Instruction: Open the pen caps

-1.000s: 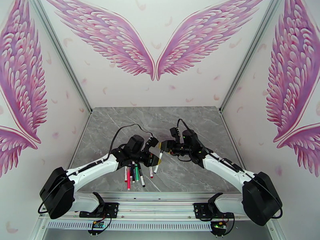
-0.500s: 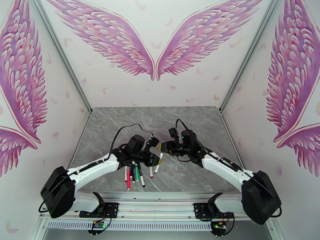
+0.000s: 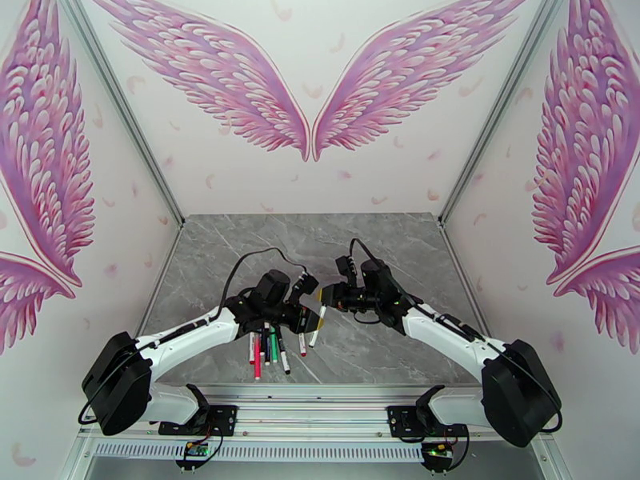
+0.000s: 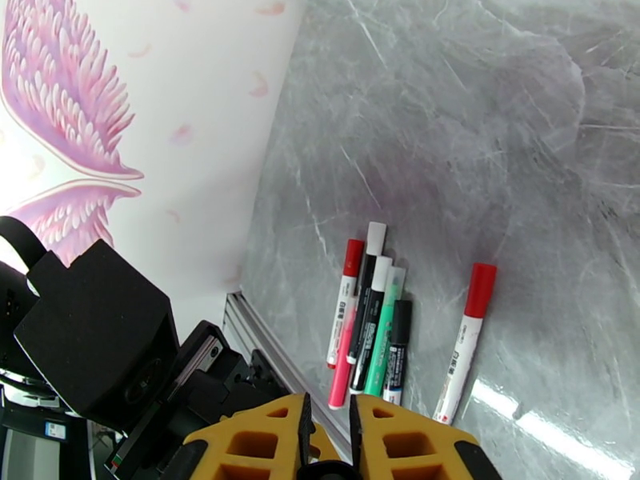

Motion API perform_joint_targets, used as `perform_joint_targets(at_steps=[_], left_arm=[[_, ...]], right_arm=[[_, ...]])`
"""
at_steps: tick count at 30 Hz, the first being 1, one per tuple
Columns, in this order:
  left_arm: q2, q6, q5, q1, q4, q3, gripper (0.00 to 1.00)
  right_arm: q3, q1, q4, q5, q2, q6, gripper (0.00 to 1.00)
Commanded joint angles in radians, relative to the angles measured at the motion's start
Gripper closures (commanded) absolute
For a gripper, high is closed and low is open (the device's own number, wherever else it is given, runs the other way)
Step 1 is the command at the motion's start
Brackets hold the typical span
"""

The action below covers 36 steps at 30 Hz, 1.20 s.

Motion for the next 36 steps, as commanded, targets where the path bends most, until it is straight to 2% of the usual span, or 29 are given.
perform_joint_targets(at_steps=[1,6,11,17,19,22,30,33,36], left_arm=[[-0.017,-0.036,0.009,-0.006,0.092,-0.014,0.73],[-0.043,-0.074,0.025,-0.010,0.181,-0.076,0.66],[-0.044,-0.069,0.030,-0.010,0.192,-0.090,0.64],[-0.050,-0.056,0.006,-0.010,0.173,-0.077,0.78],[-0.066,-0.052,-0.028,-0.010,0.163,-0.079,0.81],[-0.091,-0.031,-0.080,-0.010,0.137,-0.086,0.90],[-0.153,0.047,-0.223,-0.051,0.011,-0.079,0.95],[-0.142,0.048,-0.181,-0.060,0.011,-0.083,0.95],[-0.129,0.027,-0.093,-0.059,0.051,-0.093,0.96]], right_arm=[[0.016,0.014,0.015,0.018,-0.026,0.032,0.84],[-0.029,0.015,0.091,0.061,-0.078,0.107,0.85],[-0.043,0.015,0.113,0.047,-0.082,0.127,0.86],[-0.037,0.015,0.067,0.065,-0.084,0.102,0.86],[-0.041,0.015,0.045,0.082,-0.089,0.094,0.86],[-0.046,0.012,0.040,0.090,-0.098,0.096,0.87],[0.006,-0.008,-0.119,0.227,-0.130,0.106,0.89],[0.019,-0.012,-0.141,0.253,-0.132,0.106,0.89],[0.020,-0.022,-0.081,0.190,-0.129,0.081,0.89]])
